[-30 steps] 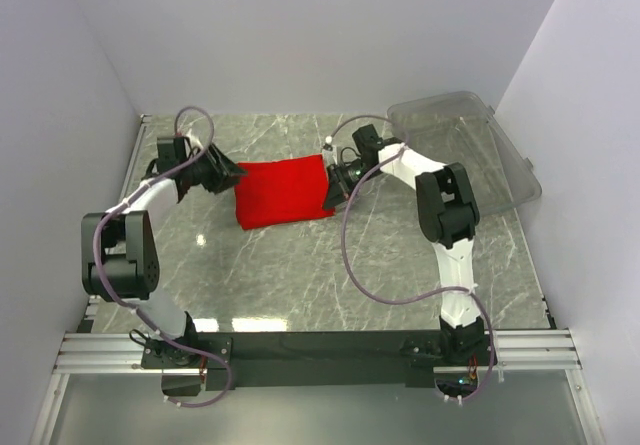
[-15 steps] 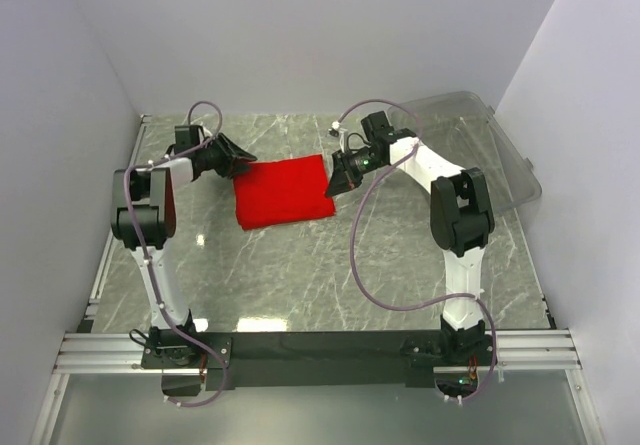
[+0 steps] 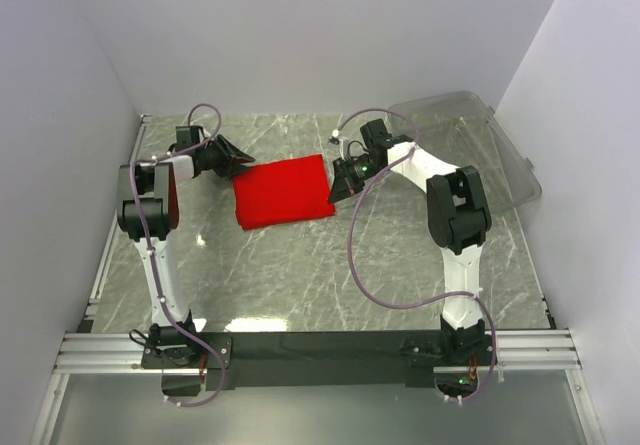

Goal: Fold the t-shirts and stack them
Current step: Fold the tshirt, then neatly place the folded tshirt to the corner

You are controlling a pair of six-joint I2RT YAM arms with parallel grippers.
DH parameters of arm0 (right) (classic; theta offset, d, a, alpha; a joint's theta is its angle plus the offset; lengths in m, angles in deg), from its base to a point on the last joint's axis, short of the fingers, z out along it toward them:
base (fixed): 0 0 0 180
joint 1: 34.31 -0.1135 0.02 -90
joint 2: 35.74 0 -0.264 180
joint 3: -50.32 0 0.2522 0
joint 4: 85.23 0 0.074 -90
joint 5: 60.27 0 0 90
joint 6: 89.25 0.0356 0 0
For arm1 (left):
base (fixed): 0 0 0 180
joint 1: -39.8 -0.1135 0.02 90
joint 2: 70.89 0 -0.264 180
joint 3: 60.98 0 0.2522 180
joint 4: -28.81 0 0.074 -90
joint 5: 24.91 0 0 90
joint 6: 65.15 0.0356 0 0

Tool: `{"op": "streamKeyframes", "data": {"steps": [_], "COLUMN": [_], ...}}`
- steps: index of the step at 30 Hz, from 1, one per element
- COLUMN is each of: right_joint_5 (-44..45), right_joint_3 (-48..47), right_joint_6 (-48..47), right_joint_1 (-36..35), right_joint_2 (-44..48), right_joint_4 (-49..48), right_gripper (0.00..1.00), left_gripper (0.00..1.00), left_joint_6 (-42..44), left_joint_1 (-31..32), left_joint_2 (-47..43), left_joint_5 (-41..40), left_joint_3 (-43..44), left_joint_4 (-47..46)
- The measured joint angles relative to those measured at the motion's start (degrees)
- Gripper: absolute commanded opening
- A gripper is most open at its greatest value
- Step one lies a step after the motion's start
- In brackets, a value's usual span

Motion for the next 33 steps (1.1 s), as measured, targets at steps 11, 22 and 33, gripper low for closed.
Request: {"op": "streamKeyframes", "data": {"steps": [11,22,33], "right_joint_5": [1.0,6.4,10.3], "right_joint_3": [0.9,4.2,6.0], "right_joint_6": [0.0,-4.8,-7.3], "right_joint_1": [0.0,0.0,0.0], "right_joint_2": [0.0,3.4,10.4], "right_joint_4": [-0.1,0.7,0.0], "right_gripper": [0.0,0.18,0.56], "left_gripper": [0.49,0.59,0.69], "left_joint_6": [2.0,12.1,13.9], "left_joint_1": [-2.8,-3.1,1.0], "left_joint_2": [2.1,-15.0,-31.0], "left_joint_5": [-1.2,-9.5,-10.2], "left_joint_3": [5.0,-4.1,-28.8], "left_joint_4": [2.8,9.7,11.1]}}
